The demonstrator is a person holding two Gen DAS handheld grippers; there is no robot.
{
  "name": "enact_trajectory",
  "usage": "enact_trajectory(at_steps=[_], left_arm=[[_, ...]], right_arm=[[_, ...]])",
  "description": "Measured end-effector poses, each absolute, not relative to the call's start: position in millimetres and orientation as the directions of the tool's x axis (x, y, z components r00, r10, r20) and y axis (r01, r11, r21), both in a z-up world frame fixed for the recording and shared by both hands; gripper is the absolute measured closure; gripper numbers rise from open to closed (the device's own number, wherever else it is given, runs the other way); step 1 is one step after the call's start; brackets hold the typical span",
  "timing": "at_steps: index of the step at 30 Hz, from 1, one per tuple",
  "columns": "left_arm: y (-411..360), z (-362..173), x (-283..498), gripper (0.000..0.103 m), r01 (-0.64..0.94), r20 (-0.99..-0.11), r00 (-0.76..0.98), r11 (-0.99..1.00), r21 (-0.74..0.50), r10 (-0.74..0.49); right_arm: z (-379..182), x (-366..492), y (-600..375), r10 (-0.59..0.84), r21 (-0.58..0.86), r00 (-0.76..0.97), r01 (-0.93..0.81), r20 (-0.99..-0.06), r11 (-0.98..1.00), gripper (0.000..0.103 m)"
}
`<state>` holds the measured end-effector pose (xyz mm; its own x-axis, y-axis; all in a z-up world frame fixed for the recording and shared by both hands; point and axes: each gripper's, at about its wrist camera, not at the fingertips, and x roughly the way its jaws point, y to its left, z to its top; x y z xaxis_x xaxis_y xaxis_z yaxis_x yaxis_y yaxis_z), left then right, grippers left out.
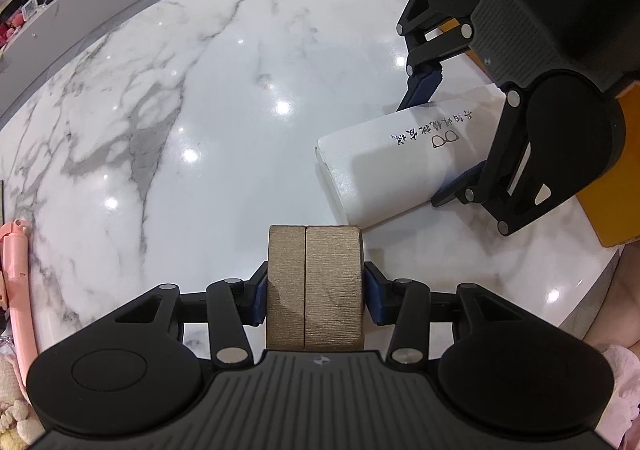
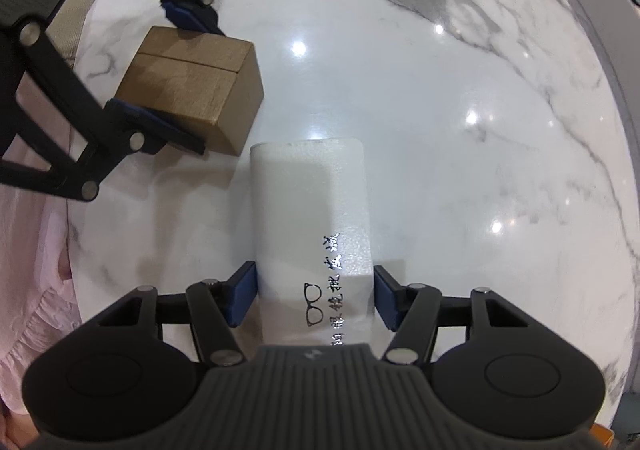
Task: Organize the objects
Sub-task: 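Lift and carry the cardboard box and white box over the orange box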
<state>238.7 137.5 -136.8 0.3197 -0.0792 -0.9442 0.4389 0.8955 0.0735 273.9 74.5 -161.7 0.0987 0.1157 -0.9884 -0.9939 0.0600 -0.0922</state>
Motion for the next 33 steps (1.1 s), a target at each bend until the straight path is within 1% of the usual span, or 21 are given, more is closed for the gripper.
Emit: enact_trajectory(at_steps=[4,10,11,16,21,27,30,33], left_arm=[[142,-128,231,0.051,0.422,-0.935,0.345,0.904,0.074,-0.084],[145,-101,216,0.051,0.390,-0.912,0.397,0.918,0.068,-0.101],[144,-95,213,0.051,0.392,-0.906,0.410,0.917,0.072,-0.104],[130,-59,203,0.051,0.412,-0.866,0.484,0.906,0.100,-0.125],[100,-25,197,0.051,0.467,-0.816,0.553,0.874,0.136,-0.169],[44,-3,200,0.051,0.555,-0.774,0.583,0.817,0.159,-0.246],[13,-1,203,0.051,0.615,-0.767,0.572,0.771,0.166,-0.291],[-17,-4,207,0.051,0.651,-0.766,0.563,0.738,0.179,-0.311]], right_arm=[[-155,263,70,0.134,-0.118,0.123,-0.992,-0.983,0.046,0.041],[-126,246,67,0.173,-0.168,0.169,-0.986,-0.970,0.023,0.041],[-118,258,68,0.180,-0.178,0.177,-0.984,-0.968,0.015,0.041],[-79,252,68,0.233,-0.245,0.235,-0.969,-0.944,-0.012,0.041],[-31,244,42,0.258,-0.323,0.308,-0.946,-0.916,-0.016,0.041],[-4,245,-11,0.210,-0.403,0.394,-0.915,-0.895,0.000,0.041],[-2,250,-43,0.176,-0.433,0.430,-0.901,-0.886,0.023,0.041],[-10,258,-73,0.143,-0.447,0.447,-0.894,-0.883,0.034,0.041]])
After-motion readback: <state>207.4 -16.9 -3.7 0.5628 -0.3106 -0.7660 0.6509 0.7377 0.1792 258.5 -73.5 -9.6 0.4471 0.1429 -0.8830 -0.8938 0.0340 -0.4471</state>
